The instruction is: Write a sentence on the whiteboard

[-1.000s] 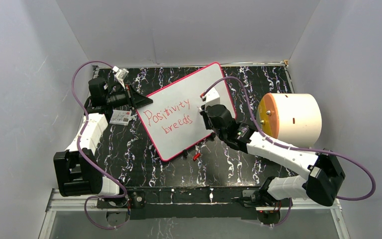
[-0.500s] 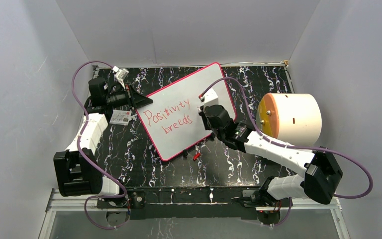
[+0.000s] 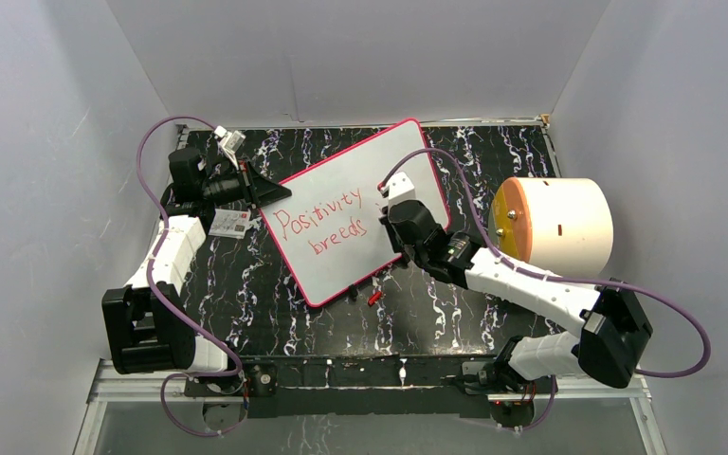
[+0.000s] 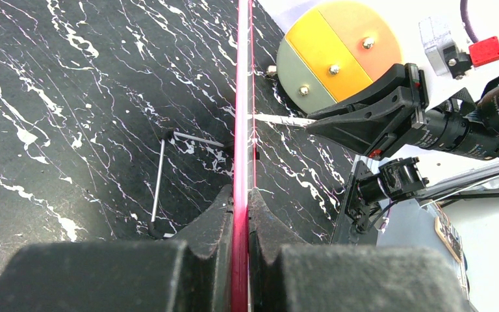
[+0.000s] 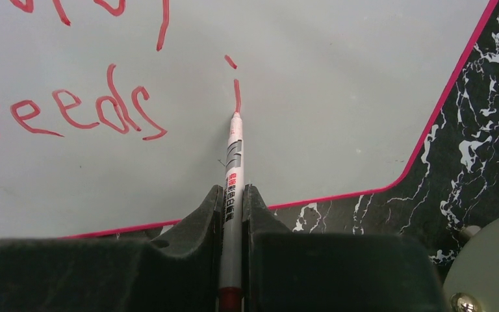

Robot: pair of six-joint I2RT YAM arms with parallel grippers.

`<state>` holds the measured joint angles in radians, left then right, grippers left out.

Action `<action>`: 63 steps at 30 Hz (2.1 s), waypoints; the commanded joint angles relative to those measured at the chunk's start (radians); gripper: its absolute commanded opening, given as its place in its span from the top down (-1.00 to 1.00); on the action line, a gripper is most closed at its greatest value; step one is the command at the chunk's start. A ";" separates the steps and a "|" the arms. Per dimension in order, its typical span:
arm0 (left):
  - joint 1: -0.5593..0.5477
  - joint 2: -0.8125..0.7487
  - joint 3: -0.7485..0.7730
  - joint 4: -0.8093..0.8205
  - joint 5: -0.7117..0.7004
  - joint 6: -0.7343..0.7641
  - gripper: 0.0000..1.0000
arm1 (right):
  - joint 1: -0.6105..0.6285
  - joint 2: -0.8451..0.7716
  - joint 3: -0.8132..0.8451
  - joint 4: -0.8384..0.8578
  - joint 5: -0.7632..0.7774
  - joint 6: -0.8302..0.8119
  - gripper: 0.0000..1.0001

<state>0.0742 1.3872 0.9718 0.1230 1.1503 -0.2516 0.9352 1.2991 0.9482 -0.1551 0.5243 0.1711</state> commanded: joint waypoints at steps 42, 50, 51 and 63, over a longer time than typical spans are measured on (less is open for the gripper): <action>-0.019 0.051 -0.021 -0.080 -0.118 0.091 1.00 | -0.029 -0.054 -0.004 0.124 0.021 0.021 1.00; -0.020 0.054 -0.021 -0.079 -0.116 0.094 1.00 | -0.037 -0.040 -0.010 0.141 0.010 0.021 1.00; -0.020 0.053 -0.021 -0.079 -0.115 0.094 1.00 | -0.038 -0.038 -0.011 0.144 0.008 0.021 1.00; -0.020 0.051 -0.022 -0.079 -0.115 0.093 1.00 | -0.050 -0.013 -0.019 0.146 -0.011 0.027 1.00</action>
<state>0.0742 1.3918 0.9756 0.1223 1.1564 -0.2501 0.8902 1.2774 0.9333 -0.0700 0.5205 0.1955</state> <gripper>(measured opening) 0.045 0.174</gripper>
